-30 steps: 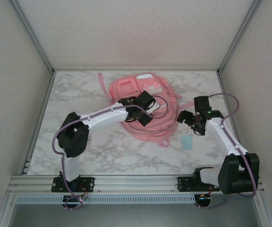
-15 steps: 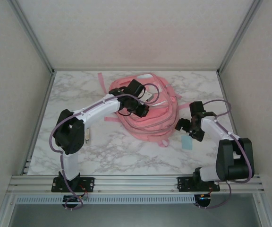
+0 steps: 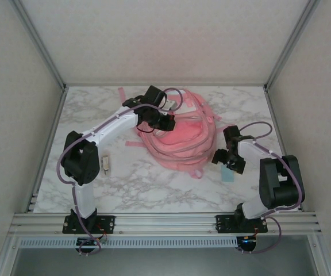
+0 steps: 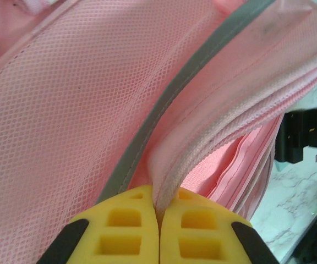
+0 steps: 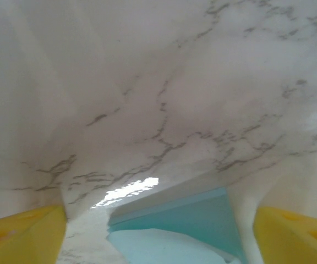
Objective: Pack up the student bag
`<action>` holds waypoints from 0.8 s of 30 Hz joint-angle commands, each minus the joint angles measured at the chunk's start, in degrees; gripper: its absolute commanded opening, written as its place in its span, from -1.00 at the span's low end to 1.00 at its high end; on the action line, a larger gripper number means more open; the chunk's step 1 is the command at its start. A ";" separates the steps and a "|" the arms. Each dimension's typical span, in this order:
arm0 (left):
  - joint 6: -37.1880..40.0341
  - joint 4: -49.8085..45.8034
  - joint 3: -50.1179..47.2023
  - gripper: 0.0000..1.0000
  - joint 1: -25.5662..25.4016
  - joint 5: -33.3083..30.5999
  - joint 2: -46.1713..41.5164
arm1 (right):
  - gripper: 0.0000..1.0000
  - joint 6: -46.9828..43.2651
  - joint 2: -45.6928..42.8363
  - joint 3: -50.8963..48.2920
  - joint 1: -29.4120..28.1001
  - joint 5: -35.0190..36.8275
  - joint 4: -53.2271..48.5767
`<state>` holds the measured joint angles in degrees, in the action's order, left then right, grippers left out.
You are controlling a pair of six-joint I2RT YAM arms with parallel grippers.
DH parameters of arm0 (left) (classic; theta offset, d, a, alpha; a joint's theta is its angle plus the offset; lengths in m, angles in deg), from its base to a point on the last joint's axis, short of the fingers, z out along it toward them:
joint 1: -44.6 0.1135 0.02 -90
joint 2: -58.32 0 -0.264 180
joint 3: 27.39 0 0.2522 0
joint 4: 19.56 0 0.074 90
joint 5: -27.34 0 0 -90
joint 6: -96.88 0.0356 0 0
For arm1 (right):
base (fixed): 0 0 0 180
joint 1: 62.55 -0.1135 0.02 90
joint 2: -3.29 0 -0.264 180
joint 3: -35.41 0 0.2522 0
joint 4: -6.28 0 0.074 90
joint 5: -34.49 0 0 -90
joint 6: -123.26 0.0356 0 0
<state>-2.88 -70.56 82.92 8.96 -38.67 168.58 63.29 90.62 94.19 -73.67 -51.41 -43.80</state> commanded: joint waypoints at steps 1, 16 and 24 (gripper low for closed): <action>-3.78 4.71 1.18 -1.00 2.00 0.32 -1.88 | 0.65 2.06 1.96 -0.76 -2.26 0.88 -2.34; -3.78 5.26 -0.68 -1.00 2.83 1.18 -3.21 | 0.27 3.73 -0.67 -0.79 -3.13 0.70 -4.03; -3.86 6.38 -1.91 -1.00 3.03 1.32 -3.78 | 0.98 4.49 -9.46 -2.99 -3.25 -3.50 -8.20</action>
<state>-5.37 -68.28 81.76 10.34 -36.29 168.05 66.54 84.10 93.10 -76.49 -52.38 -48.45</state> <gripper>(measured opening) 0.058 0.987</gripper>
